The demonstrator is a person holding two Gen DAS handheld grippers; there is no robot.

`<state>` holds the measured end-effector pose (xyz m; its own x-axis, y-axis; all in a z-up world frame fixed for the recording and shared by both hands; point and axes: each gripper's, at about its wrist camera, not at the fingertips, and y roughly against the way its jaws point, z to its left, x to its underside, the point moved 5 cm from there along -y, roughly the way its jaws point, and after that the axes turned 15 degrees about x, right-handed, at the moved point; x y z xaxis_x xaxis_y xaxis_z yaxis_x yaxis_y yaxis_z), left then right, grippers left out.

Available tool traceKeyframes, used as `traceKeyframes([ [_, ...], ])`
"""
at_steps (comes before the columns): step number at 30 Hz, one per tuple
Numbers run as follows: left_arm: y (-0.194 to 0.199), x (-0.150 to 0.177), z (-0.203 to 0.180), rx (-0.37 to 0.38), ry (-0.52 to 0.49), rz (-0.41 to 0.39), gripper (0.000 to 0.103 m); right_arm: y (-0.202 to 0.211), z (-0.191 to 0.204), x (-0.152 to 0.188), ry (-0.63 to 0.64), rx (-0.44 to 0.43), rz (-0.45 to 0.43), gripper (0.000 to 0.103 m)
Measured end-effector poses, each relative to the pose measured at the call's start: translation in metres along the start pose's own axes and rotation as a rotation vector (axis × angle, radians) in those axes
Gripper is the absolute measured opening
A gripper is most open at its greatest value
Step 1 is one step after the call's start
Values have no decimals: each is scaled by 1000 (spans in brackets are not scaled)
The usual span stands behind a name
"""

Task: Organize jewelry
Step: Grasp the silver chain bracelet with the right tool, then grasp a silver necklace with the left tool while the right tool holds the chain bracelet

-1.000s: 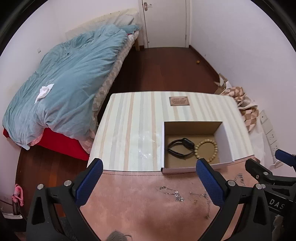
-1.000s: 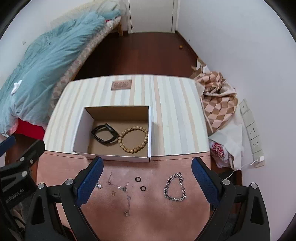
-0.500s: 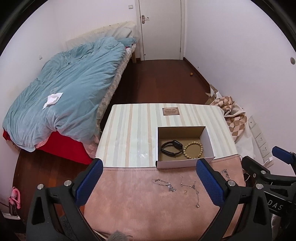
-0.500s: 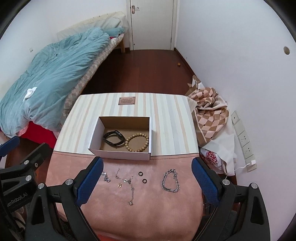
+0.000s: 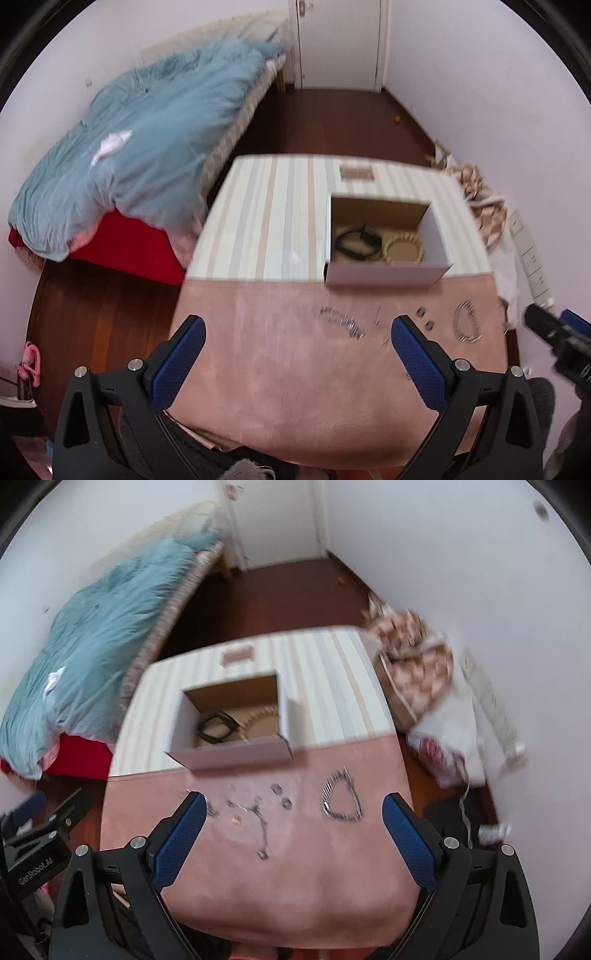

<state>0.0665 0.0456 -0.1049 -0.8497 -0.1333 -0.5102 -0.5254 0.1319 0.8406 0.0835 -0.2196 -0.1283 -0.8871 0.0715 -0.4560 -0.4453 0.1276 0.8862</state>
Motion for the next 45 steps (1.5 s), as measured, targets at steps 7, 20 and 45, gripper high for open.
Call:
traceKeyframes([
  [7, -66, 29, 8, -45, 36, 110, 103, -86, -46, 19, -110, 44, 145, 80],
  [20, -123, 47, 11, -87, 36, 233, 103, -175, -32, 27, -40, 137, 172, 28],
  [45, -161, 106, -113, 179, -245, 318, 40, -128, -70, 78, -106, 62, 188, 8],
])
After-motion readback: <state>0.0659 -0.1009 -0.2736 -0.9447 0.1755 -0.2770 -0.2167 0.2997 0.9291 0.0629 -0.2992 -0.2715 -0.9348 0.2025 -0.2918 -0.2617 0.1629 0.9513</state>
